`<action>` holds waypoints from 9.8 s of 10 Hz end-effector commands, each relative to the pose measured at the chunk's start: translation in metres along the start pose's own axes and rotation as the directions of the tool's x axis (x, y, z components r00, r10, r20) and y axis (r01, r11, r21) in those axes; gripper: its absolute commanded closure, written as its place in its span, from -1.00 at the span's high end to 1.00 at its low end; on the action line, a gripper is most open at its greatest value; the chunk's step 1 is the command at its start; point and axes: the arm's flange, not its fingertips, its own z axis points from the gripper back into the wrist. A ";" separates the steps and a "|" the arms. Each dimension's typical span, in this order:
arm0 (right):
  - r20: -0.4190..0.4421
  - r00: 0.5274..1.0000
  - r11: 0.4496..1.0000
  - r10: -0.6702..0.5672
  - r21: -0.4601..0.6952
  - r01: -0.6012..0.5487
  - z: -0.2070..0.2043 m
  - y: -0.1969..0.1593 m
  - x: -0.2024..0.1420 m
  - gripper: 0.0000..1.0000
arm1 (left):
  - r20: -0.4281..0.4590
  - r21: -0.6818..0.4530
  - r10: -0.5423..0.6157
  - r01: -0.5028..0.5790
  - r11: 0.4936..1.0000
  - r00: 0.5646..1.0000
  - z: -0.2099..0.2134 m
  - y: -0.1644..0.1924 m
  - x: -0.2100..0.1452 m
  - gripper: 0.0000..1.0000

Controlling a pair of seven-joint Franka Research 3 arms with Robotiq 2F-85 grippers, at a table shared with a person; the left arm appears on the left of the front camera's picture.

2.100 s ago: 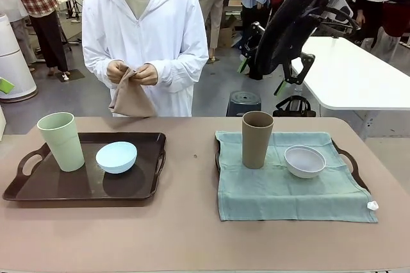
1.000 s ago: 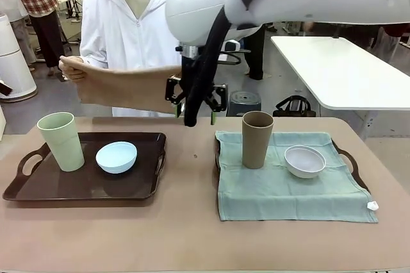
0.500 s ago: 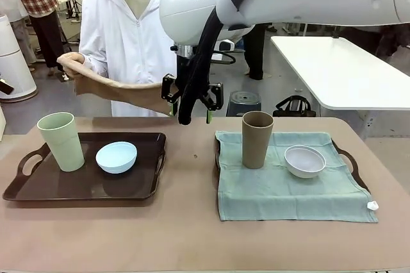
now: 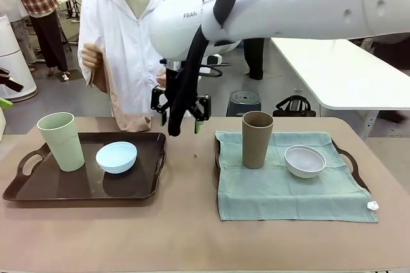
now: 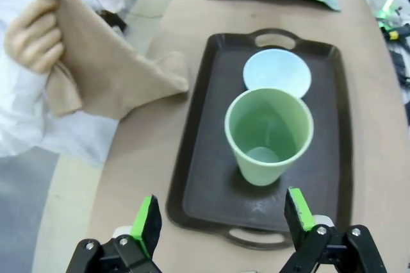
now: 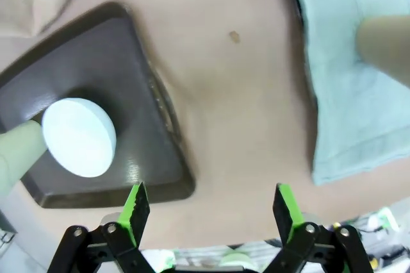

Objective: Set up a tray with a mat and arrange the tableware.
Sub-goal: Pick up the Picnic Bowl and Reusable plastic cup from the Handle tray in front of the human's position and hold them in the air, then place the Picnic Bowl and Reusable plastic cup back onto the Handle tray in front of the human's position.

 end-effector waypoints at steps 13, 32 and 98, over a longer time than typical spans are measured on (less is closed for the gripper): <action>-0.059 0.983 0.984 0.174 0.041 -0.172 -0.062 0.092 -0.004 1.00 | 0.069 -0.260 -0.085 0.101 0.960 0.994 -0.067 -0.002 -0.037 1.00; -0.044 0.930 0.926 0.364 0.124 -0.357 -0.110 0.124 -0.003 1.00 | 0.228 -0.308 0.006 0.066 0.949 0.974 -0.155 0.010 -0.079 1.00; 0.185 0.902 0.908 0.391 0.086 -0.411 0.086 0.073 -0.102 -1.00 | 0.192 -0.094 -0.146 0.167 0.982 0.971 0.012 -0.063 0.048 -0.43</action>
